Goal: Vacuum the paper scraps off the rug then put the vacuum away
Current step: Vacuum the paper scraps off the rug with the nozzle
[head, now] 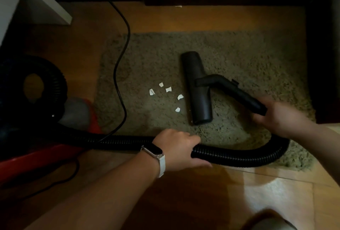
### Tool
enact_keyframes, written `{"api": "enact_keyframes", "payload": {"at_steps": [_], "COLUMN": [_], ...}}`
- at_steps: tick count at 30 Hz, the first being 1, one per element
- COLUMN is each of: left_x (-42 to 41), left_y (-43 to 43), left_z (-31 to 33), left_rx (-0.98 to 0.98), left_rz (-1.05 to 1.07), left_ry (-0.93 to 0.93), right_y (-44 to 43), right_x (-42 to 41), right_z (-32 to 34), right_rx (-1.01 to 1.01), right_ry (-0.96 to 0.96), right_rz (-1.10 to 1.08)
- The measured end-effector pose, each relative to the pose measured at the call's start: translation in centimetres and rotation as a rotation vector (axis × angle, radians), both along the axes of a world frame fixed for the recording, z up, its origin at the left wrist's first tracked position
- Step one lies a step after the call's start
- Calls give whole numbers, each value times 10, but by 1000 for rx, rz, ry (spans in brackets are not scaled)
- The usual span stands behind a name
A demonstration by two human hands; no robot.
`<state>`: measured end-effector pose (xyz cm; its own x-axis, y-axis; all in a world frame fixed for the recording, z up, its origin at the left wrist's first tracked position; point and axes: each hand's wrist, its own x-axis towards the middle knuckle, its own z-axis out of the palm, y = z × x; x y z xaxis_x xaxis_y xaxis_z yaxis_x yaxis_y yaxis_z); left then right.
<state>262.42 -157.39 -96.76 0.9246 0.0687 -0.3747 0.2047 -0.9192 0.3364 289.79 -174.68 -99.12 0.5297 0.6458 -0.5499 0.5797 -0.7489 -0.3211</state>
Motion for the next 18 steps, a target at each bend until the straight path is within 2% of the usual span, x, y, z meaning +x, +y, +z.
{"api": "enact_keyframes", "payload": {"at_steps": [7, 18], "left_x": [-28, -70], "left_y": [10, 34], "left_z": [-7, -14], "left_rx": [-19, 6], "left_rz": [35, 182], "left_ry": [69, 87], "right_y": [46, 125], "right_x": [-26, -59], "right_z": [-7, -20], "right_rx": [-65, 36], "right_ry": [-73, -135], "right_rz": [210, 400]}}
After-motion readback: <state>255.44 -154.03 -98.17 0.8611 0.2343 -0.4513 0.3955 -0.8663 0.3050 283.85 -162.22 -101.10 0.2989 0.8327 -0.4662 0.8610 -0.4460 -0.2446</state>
